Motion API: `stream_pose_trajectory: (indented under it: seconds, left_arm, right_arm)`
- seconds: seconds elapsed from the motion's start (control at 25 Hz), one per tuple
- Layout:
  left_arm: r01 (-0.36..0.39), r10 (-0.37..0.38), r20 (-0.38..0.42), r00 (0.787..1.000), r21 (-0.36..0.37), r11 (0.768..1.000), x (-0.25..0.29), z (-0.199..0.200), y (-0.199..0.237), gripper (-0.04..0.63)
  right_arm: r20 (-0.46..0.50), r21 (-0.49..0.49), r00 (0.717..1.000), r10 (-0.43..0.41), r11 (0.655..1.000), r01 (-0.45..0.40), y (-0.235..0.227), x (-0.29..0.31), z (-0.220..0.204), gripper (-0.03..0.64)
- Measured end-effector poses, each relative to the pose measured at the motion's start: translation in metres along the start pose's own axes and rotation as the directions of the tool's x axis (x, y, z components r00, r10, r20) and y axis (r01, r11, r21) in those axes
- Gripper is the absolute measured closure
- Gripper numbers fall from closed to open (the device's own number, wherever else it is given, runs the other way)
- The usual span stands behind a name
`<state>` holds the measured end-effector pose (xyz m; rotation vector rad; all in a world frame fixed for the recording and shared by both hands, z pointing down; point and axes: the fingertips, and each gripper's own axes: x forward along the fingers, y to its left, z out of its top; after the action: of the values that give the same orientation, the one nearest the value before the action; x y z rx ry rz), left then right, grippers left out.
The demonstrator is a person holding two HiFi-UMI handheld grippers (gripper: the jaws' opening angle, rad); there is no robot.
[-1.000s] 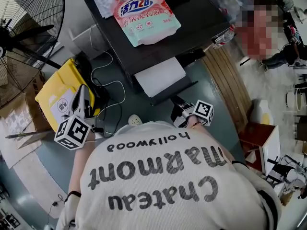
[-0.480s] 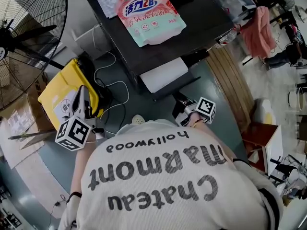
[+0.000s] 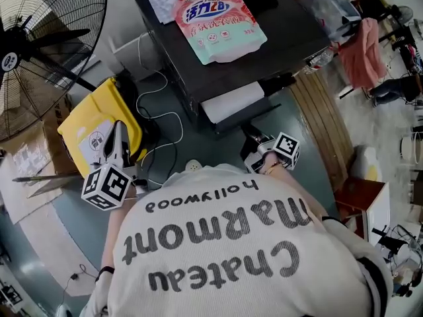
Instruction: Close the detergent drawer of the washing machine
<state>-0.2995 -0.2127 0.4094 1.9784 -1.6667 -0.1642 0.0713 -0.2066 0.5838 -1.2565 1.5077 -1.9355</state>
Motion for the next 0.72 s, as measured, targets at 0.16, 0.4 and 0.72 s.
stream_pose_trajectory:
  seconds: [0.16, 0.4, 0.72]
  left_arm:
    - [-0.004, 0.004, 0.000, 1.000, -0.015, 1.000, -0.004, -0.001, 0.002, 0.588]
    - [-0.018, 0.019, 0.005, 1.000, -0.053, 0.998, -0.011, -0.003, 0.007, 0.588]
    - [-0.035, 0.035, 0.018, 0.999, -0.053, 0.998, -0.021, 0.001, 0.014, 0.588]
  right_arm:
    - [0.002, 0.009, 1.000, -0.017, 1.000, 0.017, 0.000, 0.001, -0.001, 0.541]
    - [0.007, 0.010, 1.000, 0.013, 1.000, -0.013, 0.001, 0.003, 0.000, 0.541]
    - [0.016, 0.027, 1.000, 0.014, 1.000, -0.014, 0.003, 0.007, -0.001, 0.541]
